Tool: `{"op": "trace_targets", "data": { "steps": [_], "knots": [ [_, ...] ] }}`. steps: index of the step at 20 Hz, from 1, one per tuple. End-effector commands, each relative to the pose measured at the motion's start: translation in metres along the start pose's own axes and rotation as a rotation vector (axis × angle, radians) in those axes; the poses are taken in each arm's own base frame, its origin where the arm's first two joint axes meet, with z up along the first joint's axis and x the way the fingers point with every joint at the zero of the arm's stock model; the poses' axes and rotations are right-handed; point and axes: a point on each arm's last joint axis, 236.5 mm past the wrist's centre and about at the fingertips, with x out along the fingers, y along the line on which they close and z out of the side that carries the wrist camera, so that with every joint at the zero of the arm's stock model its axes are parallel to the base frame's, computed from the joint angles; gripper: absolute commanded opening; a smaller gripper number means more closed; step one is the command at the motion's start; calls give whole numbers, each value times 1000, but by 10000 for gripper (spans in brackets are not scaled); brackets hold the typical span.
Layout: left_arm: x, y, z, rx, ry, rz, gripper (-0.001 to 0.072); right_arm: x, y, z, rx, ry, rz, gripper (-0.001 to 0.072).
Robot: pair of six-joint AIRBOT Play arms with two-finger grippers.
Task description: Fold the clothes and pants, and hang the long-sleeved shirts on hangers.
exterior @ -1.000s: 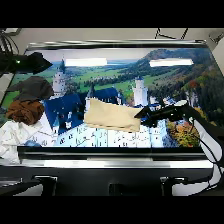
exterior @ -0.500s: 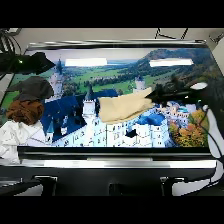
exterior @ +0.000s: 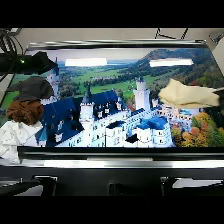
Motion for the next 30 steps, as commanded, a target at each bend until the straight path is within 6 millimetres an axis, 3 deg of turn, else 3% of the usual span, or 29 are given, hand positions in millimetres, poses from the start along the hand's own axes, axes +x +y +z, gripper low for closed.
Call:
{"op": "trace_targets", "data": {
  "steps": [1, 4, 6, 10, 13, 18, 25, 26, 28, 29, 30],
  "knots": [
    [2, -2, -2, -10, 6, -4, 15, -82, -71, 43, 154, -190, -39, 41],
    [3, -5, -3, -13, 9, -8, 15, -132, -116, 47, 289, -265, -59, 41],
    [4, -8, -4, -16, 12, -12, 15, -152, -142, 33, 349, -253, -100, 42],
    [6, -17, -8, -3, 22, -25, 15, -163, -218, -35, 509, -94, -430, 44],
    [8, -21, -10, 5, 28, -32, 15, -162, -249, -86, 565, -50, -577, 44],
    [8, -23, -11, 12, 30, -34, 15, -157, -278, -122, 569, -60, -687, 43],
    [9, -23, -11, 14, 30, -34, 15, -139, -294, -139, 568, -39, -694, 45],
    [9, -23, -11, 14, 30, -34, 15, -138, -292, -137, 569, -46, -683, 134],
    [12, -21, -11, 13, 32, -31, 15, -133, -278, -134, 566, -44, -625, 499],
    [13, -20, -10, 12, 27, -30, 15, -132, -265, -131, 558, -31, -582, 583],
    [14, -19, -8, 10, 19, -30, 15, -134, -251, -128, 559, -24, -548, 594]
  ]
}}
